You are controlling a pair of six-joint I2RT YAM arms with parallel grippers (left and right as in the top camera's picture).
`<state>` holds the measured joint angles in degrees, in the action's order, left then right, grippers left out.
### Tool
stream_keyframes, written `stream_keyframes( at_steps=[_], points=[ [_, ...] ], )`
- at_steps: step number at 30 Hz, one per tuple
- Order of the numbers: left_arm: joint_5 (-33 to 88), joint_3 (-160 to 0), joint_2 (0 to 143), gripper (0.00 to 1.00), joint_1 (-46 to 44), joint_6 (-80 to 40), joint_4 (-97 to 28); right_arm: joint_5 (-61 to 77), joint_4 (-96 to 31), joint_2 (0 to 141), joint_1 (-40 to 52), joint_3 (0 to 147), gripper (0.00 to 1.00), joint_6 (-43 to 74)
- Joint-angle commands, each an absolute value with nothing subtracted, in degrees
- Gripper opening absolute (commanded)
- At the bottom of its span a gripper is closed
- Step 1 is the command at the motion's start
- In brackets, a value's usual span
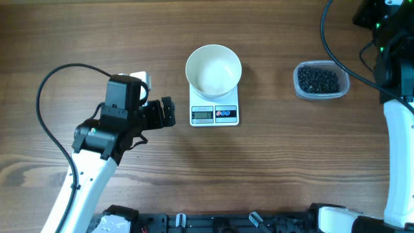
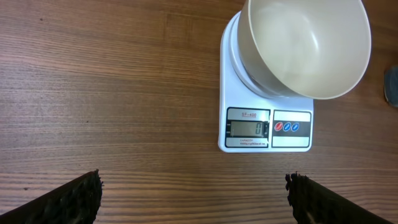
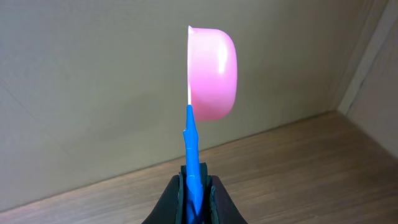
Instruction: Scoop item into bowl and weigh 150g on scale
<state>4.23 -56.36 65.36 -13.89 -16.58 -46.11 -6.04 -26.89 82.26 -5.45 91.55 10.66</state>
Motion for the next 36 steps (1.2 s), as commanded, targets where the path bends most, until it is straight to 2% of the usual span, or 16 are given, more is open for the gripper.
stream_keyframes(
  at_steps=[1, 10, 16, 20, 25, 27, 32, 36],
  points=[
    [4.67, -56.25, 65.58, 1.00, -13.61, -15.40, -45.93, -5.08, -26.22, 82.17, -5.63, 92.66, 0.04, 12.64],
    [4.67, -56.25, 65.58, 1.00, -13.61, -15.40, -45.93, -4.45, -25.69, 82.08, -5.65, 92.66, 0.04, 11.94],
    [5.06, -56.25, 65.58, 1.00, -13.61, -15.46, -44.38, -4.45, -29.17, 81.84, -5.65, 92.66, 0.04, 7.42],
    [14.83, -56.25, 65.41, 1.00, -13.72, -15.79, -44.42, -4.45, -31.86, 81.87, -5.65, 92.66, 0.04, 4.67],
    [25.23, -56.25, 65.12, 1.00, -13.76, -2.22, -44.56, -4.43, -33.15, 81.87, -5.65, 92.66, 0.04, 4.64],
    [26.39, -56.25, 64.51, 1.00, -13.78, -0.84, -44.58, -4.43, -33.63, 81.87, -5.65, 92.66, 0.04, 4.64],
    [21.85, -56.25, 59.05, 1.00, -17.63, -0.91, -47.13, -3.75, -34.63, 81.87, -5.65, 92.66, 0.04, 4.73],
    [7.92, -56.25, 54.35, 1.00, -24.84, -8.21, -50.35, -0.03, -35.42, 81.87, -5.65, 92.66, 0.04, 4.71]
  ],
)
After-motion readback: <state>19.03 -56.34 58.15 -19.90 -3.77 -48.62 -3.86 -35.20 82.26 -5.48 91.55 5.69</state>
